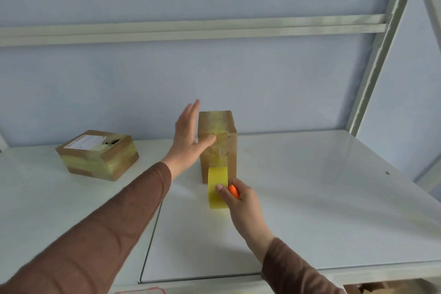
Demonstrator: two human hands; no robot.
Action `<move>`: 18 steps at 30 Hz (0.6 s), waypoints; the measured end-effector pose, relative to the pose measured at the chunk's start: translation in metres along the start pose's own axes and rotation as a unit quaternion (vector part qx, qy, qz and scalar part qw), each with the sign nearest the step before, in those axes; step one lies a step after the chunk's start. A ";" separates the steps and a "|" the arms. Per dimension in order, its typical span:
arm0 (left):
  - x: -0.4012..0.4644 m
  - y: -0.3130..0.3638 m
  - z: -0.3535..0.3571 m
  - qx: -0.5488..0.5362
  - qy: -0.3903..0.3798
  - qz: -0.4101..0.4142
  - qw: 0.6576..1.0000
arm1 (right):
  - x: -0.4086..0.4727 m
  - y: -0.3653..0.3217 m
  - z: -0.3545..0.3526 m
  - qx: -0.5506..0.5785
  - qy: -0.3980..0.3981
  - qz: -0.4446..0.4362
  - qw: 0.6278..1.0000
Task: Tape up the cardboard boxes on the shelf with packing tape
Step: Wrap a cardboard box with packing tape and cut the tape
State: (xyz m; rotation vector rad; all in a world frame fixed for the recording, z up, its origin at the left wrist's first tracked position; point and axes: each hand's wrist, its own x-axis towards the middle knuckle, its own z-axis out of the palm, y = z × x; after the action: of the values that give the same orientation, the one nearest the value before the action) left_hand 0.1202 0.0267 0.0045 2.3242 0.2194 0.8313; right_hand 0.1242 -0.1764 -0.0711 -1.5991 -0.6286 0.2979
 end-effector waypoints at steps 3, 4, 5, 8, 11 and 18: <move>-0.041 0.011 0.012 -0.142 0.184 -0.170 0.958 | -0.002 0.000 0.003 0.020 0.013 0.003 1.000; -0.056 0.016 0.019 -0.169 0.153 -0.211 0.951 | -0.003 0.000 0.004 0.025 0.016 0.001 1.000; -0.069 0.019 0.026 -0.167 0.092 -0.248 0.950 | -0.003 0.000 0.004 0.029 0.016 -0.002 0.999; -0.086 0.027 0.041 -0.226 -0.053 -0.342 0.910 | -0.002 0.001 0.003 0.044 0.010 -0.006 0.999; -0.075 0.031 0.046 -0.364 -0.080 -0.402 0.836 | -0.004 0.001 0.001 0.049 -0.015 -0.010 0.999; -0.070 0.030 0.051 -0.440 -0.027 -0.371 0.817 | 0.030 -0.018 -0.044 0.038 0.083 0.025 0.996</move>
State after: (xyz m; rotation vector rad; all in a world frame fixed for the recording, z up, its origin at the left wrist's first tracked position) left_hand 0.0948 -0.0478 -0.0425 1.2085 0.5394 0.3269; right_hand 0.1681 -0.1960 -0.0423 -1.5495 -0.4458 0.2201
